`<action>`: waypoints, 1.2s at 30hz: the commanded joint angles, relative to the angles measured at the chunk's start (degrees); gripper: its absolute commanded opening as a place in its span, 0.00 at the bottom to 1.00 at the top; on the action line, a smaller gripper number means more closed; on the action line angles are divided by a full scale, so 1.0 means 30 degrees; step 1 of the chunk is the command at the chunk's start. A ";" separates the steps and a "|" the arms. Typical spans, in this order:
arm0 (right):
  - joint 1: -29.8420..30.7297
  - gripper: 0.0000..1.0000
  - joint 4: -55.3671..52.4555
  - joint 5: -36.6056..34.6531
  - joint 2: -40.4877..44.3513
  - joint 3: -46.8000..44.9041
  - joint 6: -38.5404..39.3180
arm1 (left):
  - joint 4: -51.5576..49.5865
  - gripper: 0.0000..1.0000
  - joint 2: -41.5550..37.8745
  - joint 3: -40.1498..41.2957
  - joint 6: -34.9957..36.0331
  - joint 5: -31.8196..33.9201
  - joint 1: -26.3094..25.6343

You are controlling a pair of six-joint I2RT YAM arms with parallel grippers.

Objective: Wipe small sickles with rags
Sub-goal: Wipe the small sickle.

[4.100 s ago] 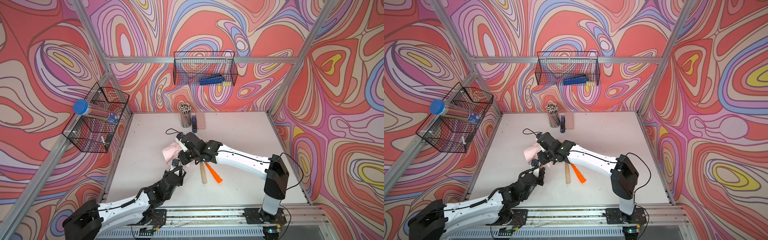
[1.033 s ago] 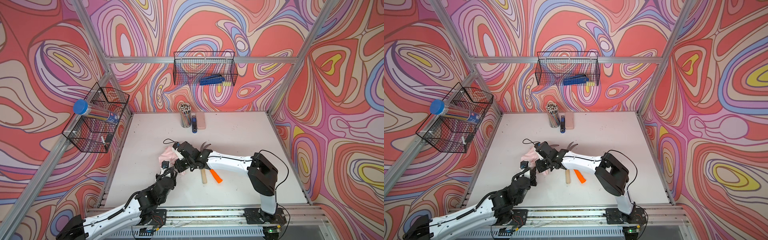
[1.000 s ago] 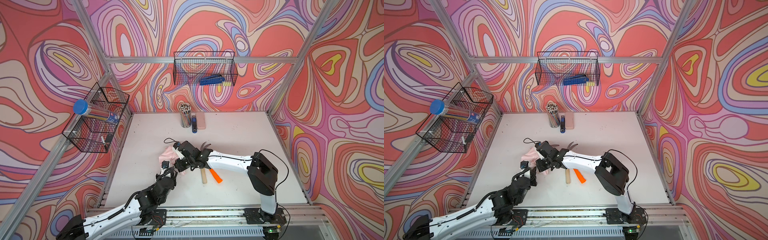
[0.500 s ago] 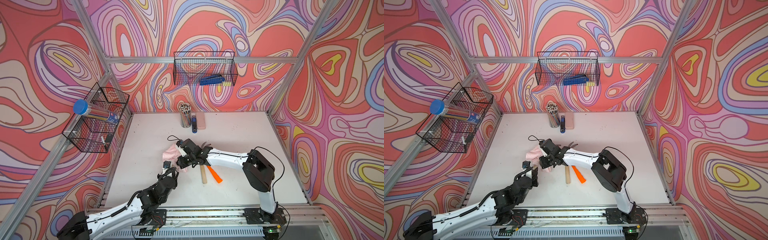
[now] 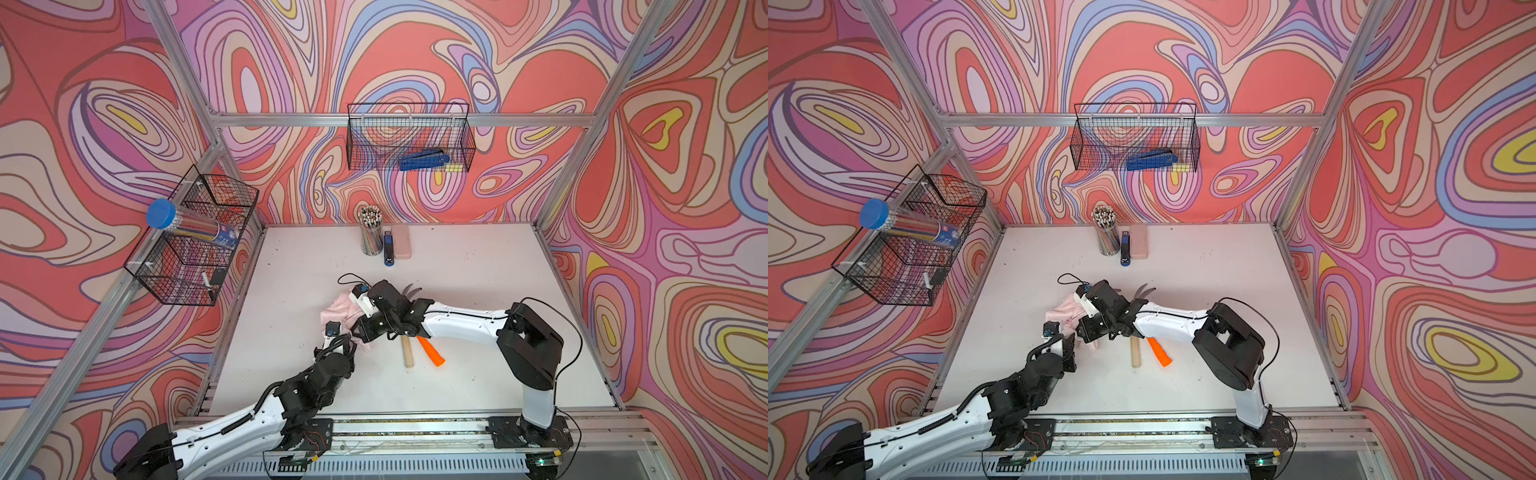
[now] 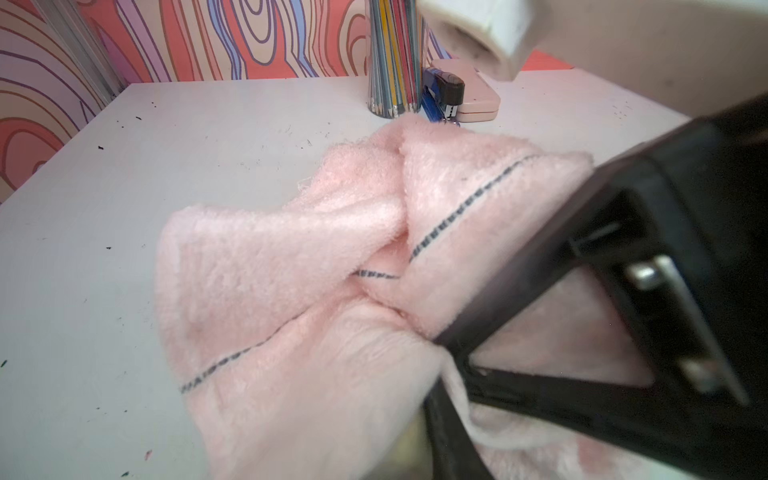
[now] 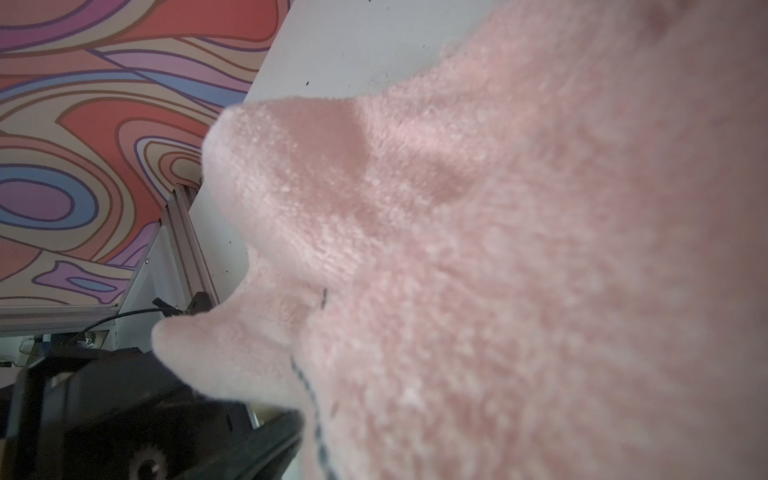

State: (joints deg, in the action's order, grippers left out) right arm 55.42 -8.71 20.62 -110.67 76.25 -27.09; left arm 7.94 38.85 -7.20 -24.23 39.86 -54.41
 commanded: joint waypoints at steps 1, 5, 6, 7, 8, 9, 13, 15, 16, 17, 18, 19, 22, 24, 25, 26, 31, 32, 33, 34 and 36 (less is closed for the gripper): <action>0.0835 0.00 -0.0548 -0.0394 -0.0151 0.1288 0.0037 | 0.0458 0.00 -0.0108 -0.0342 -0.0165 -0.0744 -0.0056; 0.0014 0.00 -0.2513 -0.3141 -0.1242 0.2068 -0.0394 | 0.0344 0.00 -0.0257 -0.0333 -0.0224 -0.0775 -0.0059; -0.0308 0.00 -0.2632 -0.3271 -0.1459 0.2086 -0.0581 | 0.0340 0.00 -0.0282 -0.0345 -0.0239 -0.0827 -0.0056; -0.0628 0.00 -0.2662 -0.3256 -0.1626 0.2066 -0.0665 | 0.0327 0.00 -0.0316 -0.0333 -0.0240 -0.0839 -0.0061; -0.0994 0.00 -0.2685 -0.3267 -0.1815 0.2035 -0.0724 | 0.0322 0.00 -0.0350 -0.0352 -0.0260 -0.0900 -0.0056; -0.1237 0.00 -0.2800 -0.3340 -0.1995 0.2097 -0.0689 | 0.0314 0.00 -0.0349 -0.0325 -0.0257 -0.0915 -0.0056; -0.1540 0.00 -0.3726 -0.4768 -0.2414 0.2884 0.0373 | 0.0344 0.00 -0.0251 -0.0397 -0.0254 -0.0997 -0.0078; -0.1543 0.00 -0.3498 -0.4665 -0.2269 0.2957 0.0727 | 0.0455 0.00 -0.0106 -0.0439 -0.0247 -0.0995 -0.0063; -0.1495 0.00 -0.3181 -0.4103 -0.2136 0.2859 0.0848 | 0.0490 0.00 -0.0025 -0.0420 -0.0262 -0.0974 -0.0070; -0.1388 0.00 -0.2900 -0.3663 -0.1959 0.2719 0.0893 | 0.0512 0.00 0.0051 -0.0449 -0.0246 -0.0985 -0.0079; -0.1225 0.00 -0.2789 -0.3536 -0.1851 0.2680 0.1005 | 0.0516 0.00 0.0093 -0.0485 -0.0273 -0.0981 -0.0059; -0.0959 0.00 -0.2750 -0.3566 -0.1656 0.2645 0.1212 | 0.0553 0.00 0.0137 -0.0507 -0.0261 -0.0957 -0.0056; 0.0187 0.00 -0.2609 -0.4064 -0.0973 0.2623 0.1951 | 0.0575 0.00 0.0145 -0.0505 -0.0215 -0.0893 -0.0057; 0.0907 0.00 -0.2195 -0.3797 -0.0458 0.2427 0.2256 | 0.0574 0.00 0.0142 -0.0500 -0.0221 -0.0901 -0.0063; 0.1268 0.00 -0.2001 -0.3562 -0.0185 0.2372 0.2348 | 0.0552 0.00 0.0133 -0.0515 -0.0243 -0.0905 -0.0060; 0.1594 0.00 -0.1842 -0.3372 0.0021 0.2304 0.2398 | 0.0527 0.00 0.0140 -0.0486 -0.0241 -0.0849 -0.0056; 0.2379 0.00 0.0101 -0.1440 0.1149 0.0989 0.2023 | 0.0432 0.00 0.0058 -0.0494 -0.0273 -0.0862 -0.0056; 0.2428 0.00 0.0561 -0.0996 0.1417 0.0663 0.1931 | 0.0435 0.00 0.0058 -0.0514 -0.0295 -0.0868 -0.0059; 0.2416 0.00 0.0894 -0.0746 0.1624 0.0386 0.1871 | 0.0453 0.00 0.0065 -0.0497 -0.0245 -0.0887 -0.0058; 0.2423 0.00 0.1189 -0.0577 0.1831 0.0122 0.1824 | 0.0401 0.00 0.0054 -0.0514 -0.0298 -0.0912 -0.0065; 0.2416 0.00 0.1407 -0.0575 0.2003 -0.0153 0.1824 | 0.0377 0.00 0.0001 -0.0537 -0.0284 -0.0946 -0.0063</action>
State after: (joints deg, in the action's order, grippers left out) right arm 59.64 -11.70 7.97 -108.44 76.40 -21.58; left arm 7.55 38.87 -7.46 -24.29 38.96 -54.50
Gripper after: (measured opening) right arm 0.105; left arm 0.260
